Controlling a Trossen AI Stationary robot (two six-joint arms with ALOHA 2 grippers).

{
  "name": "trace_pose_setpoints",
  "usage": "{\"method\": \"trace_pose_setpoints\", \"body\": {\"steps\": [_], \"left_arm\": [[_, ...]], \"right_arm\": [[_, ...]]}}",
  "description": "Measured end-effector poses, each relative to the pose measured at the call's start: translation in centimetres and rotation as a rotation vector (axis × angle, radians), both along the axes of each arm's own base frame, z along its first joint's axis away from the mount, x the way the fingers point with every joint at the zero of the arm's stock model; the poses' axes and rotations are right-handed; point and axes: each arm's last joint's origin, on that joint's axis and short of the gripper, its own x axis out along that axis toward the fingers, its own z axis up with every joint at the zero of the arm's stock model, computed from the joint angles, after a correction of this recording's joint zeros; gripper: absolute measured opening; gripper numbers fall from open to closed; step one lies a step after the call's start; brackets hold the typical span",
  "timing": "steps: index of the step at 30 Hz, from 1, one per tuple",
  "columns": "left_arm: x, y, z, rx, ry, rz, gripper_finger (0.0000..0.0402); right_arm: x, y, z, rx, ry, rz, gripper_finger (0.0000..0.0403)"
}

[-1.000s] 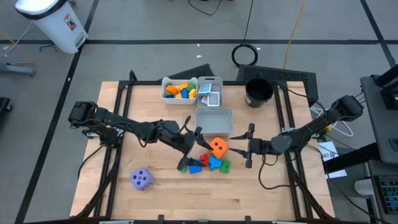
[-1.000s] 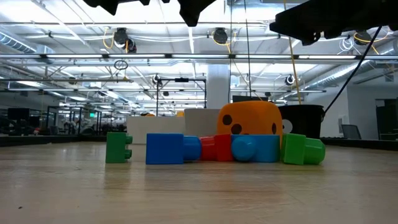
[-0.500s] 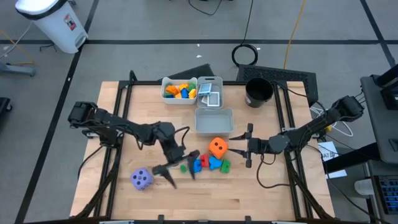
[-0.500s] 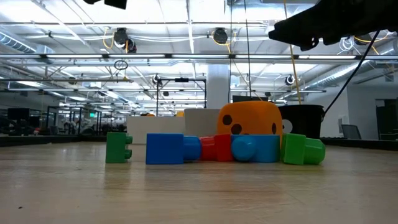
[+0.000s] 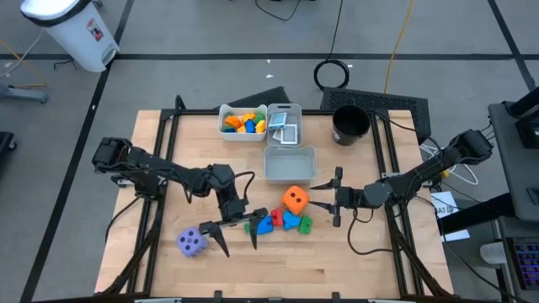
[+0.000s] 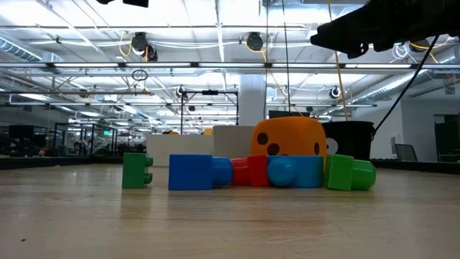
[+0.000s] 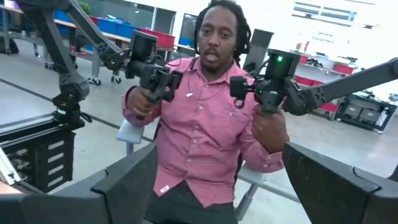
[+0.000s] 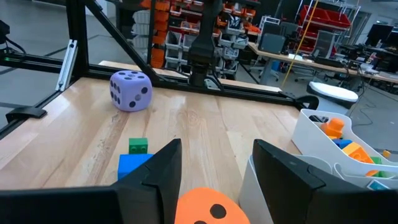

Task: Pick & Place Toys
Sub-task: Put the green game piece into the white bin

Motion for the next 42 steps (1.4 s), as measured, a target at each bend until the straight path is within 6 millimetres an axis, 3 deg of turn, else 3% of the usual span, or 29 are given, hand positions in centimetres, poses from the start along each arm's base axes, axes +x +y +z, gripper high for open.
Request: {"method": "trace_pose_setpoints", "body": {"steps": [15,21,27,32,42], "left_arm": [[0.1,0.1,0.0,0.0,-0.005,0.032,0.0349],[1.3,2.7,-0.1,-0.012,0.02,0.354,0.0349],[2.1,6.0,-2.6,0.109,0.235,0.793,0.0349],[2.3,6.8,-3.6,0.128,0.328,1.058,0.0349],[2.4,6.8,-3.2,0.111,0.299,1.086,0.0349]], "right_arm": [[0.0,0.0,0.0,0.0,0.0,0.0,0.0171],[0.0,-0.1,0.0,0.027,-0.003,-0.006,0.0171],[0.1,-0.1,-0.2,0.071,0.021,0.035,0.018],[0.0,0.2,-1.5,0.135,0.133,0.092,0.021],[0.6,3.0,-6.9,0.203,0.382,0.134,0.0314]]}}
